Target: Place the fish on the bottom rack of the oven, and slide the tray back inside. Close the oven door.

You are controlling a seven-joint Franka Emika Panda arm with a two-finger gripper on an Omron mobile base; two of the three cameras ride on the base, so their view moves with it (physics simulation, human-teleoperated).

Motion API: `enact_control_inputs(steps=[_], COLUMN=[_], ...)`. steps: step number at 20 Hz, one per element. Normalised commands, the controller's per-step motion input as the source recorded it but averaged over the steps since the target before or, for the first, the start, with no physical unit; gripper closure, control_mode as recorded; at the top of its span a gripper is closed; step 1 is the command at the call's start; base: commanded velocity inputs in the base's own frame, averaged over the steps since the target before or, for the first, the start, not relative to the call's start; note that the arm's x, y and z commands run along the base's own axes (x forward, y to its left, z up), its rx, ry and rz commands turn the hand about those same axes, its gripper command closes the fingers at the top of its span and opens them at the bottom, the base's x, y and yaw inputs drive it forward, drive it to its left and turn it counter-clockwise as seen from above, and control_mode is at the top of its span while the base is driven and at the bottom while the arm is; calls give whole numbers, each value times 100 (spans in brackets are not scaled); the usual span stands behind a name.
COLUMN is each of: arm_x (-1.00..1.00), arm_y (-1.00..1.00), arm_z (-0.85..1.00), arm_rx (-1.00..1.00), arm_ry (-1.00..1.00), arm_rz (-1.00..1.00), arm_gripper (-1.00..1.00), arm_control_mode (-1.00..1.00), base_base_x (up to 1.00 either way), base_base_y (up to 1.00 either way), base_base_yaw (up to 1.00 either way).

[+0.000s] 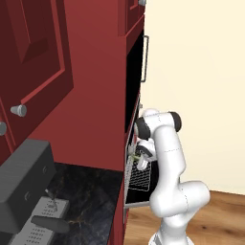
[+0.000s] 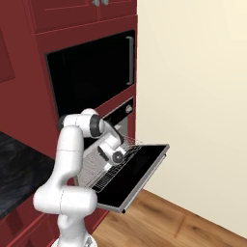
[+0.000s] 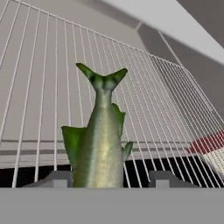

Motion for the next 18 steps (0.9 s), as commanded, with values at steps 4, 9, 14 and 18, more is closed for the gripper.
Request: enact_control_inputs(steps=[4, 9, 14, 18], arm_x=[-33, -38, -31, -39], arm_y=[-60, -24, -10, -73], arm_z=[2, 50, 99, 71], arm_rx=[0, 0, -2, -4], arm_ry=[0, -6, -6, 12], arm_rz=[-2, 0, 0, 0], arm_gripper=[-100, -100, -100, -100], arm_control_mode=[-100, -100, -100, -100], base_base_x=[0, 0, 0, 0], base_base_y=[0, 0, 0, 0], base_base_yaw=[0, 0, 0, 0])
